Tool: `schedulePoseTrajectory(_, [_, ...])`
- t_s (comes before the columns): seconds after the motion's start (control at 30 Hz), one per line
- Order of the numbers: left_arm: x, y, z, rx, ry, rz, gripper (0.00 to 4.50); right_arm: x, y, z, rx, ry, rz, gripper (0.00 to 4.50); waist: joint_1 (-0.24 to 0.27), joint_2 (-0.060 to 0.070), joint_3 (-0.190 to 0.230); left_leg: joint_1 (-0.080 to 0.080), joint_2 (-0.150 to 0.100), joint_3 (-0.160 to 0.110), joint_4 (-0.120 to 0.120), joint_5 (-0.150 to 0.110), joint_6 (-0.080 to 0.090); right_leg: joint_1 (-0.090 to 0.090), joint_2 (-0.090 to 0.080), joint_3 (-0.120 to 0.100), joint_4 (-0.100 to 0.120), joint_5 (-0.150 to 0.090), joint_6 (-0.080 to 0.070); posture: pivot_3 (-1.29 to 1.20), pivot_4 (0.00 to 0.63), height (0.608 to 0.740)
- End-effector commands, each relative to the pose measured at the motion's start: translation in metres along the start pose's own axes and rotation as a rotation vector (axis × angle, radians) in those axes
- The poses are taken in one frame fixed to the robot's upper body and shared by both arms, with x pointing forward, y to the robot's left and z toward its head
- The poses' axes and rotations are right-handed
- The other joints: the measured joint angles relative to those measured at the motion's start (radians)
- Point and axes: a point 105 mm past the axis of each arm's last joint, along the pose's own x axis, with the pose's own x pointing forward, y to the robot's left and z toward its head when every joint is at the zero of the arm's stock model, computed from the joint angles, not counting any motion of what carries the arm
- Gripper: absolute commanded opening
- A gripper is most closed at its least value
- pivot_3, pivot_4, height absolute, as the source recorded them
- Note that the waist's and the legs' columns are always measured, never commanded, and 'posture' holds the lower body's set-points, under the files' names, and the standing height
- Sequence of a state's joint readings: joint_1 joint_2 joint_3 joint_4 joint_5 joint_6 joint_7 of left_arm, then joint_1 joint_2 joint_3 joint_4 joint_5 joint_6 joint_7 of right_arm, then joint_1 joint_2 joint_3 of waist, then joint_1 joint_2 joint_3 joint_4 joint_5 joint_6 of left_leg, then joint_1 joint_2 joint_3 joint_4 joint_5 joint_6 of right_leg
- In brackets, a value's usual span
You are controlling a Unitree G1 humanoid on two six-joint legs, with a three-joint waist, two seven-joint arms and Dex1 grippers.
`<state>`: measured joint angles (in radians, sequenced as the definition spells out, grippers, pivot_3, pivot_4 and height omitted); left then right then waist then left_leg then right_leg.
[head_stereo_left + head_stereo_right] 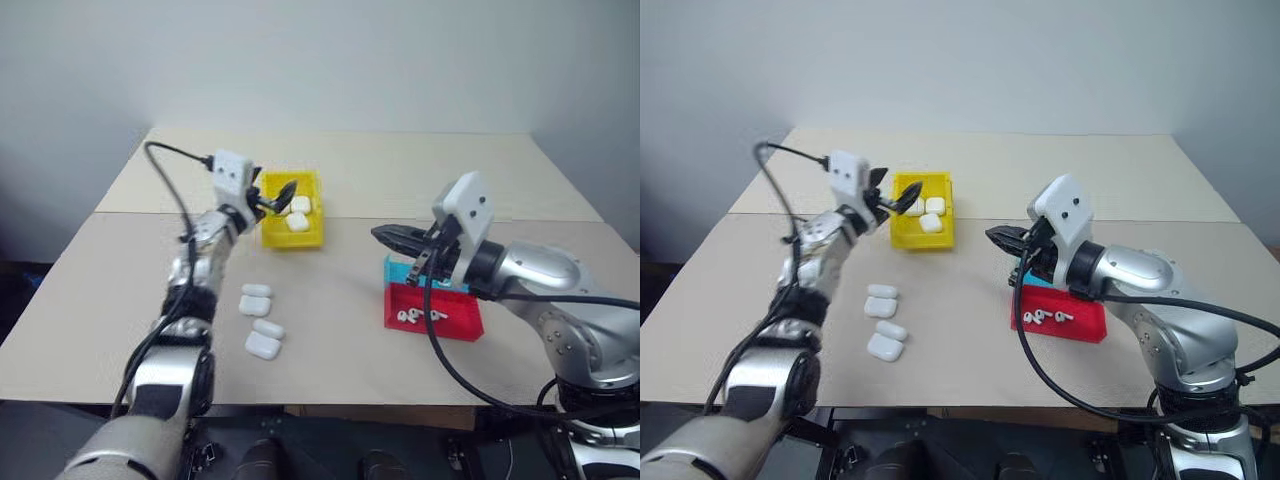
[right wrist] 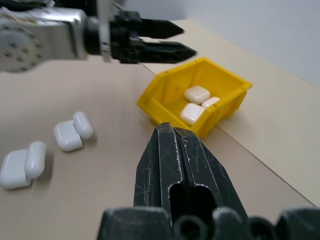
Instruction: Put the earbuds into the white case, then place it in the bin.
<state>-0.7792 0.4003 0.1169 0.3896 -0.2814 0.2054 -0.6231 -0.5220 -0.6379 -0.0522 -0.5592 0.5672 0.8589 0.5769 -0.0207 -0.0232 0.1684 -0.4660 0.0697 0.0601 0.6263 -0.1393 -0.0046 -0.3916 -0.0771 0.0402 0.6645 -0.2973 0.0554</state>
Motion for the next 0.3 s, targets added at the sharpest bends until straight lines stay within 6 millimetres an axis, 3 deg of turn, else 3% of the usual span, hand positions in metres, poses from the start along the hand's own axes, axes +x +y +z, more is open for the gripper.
schedulePoseTrajectory(0.03, [-0.036,-0.03,0.03,0.041,-0.011,-0.169,4.49,-0.006,0.001,0.002,-0.063,-0.032,-0.003,0.0,0.003,0.0,0.0,0.0,0.0,0.0,0.0,0.0,0.0,0.0,0.0,0.0,0.0,0.0,0.0,0.0,0.15,0.74])
schedulePoseTrajectory(0.1, [-0.071,-0.044,0.032,0.058,0.043,-0.238,4.49,-0.012,0.001,-0.003,-0.059,-0.021,0.003,0.0,0.003,0.0,0.0,0.0,0.0,0.0,0.001,0.001,-0.001,0.0,0.0,-0.001,0.001,0.0,0.0,0.0,0.15,0.74])
schedulePoseTrajectory(0.3, [-0.128,-0.069,0.047,0.027,0.101,-0.308,4.49,-0.031,0.004,-0.011,-0.064,0.007,0.045,0.0,0.017,-0.001,0.0,0.006,0.001,0.0,0.001,0.001,0.0,0.006,-0.001,-0.001,0.0,0.0,-0.001,0.0,0.15,0.74])
